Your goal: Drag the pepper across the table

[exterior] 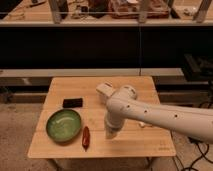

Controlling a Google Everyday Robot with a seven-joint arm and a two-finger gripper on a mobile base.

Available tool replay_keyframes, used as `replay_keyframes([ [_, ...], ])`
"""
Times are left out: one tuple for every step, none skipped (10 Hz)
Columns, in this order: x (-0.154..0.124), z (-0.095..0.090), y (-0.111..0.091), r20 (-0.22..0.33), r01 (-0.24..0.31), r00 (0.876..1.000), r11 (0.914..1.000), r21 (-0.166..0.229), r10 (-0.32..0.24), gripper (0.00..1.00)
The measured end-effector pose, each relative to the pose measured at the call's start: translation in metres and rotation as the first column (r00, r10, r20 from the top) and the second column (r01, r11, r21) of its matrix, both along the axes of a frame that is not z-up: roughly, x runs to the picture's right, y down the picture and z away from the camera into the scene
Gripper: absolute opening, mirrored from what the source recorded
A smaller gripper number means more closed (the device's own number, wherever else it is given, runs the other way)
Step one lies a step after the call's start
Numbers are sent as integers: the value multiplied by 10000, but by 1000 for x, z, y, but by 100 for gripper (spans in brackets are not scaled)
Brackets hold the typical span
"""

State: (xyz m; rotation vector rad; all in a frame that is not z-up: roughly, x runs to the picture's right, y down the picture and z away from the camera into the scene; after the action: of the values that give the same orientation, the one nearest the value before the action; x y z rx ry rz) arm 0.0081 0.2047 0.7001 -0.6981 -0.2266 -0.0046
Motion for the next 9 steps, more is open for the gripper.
replay_keyframes([
  [-13, 5, 1, 77, -93, 9999, 9999, -50, 93, 41],
  [-22, 7, 3, 140, -69, 9999, 9999, -74, 70, 41],
  [-27, 6, 4, 175, -24, 9998, 10000, -65, 25, 41],
  [-25, 6, 7, 296, -105, 9995, 9999, -90, 107, 41],
  [-22, 8, 9, 331, -261, 9991, 9995, -169, 267, 41],
  [-22, 9, 9, 333, -209, 9992, 9996, -193, 216, 41],
  [-26, 9, 10, 168, -175, 9997, 9997, -158, 177, 41],
  [-35, 10, 10, 151, -216, 9996, 9994, -278, 221, 41],
  [-37, 13, 8, 265, -349, 9990, 9985, -426, 361, 44],
])
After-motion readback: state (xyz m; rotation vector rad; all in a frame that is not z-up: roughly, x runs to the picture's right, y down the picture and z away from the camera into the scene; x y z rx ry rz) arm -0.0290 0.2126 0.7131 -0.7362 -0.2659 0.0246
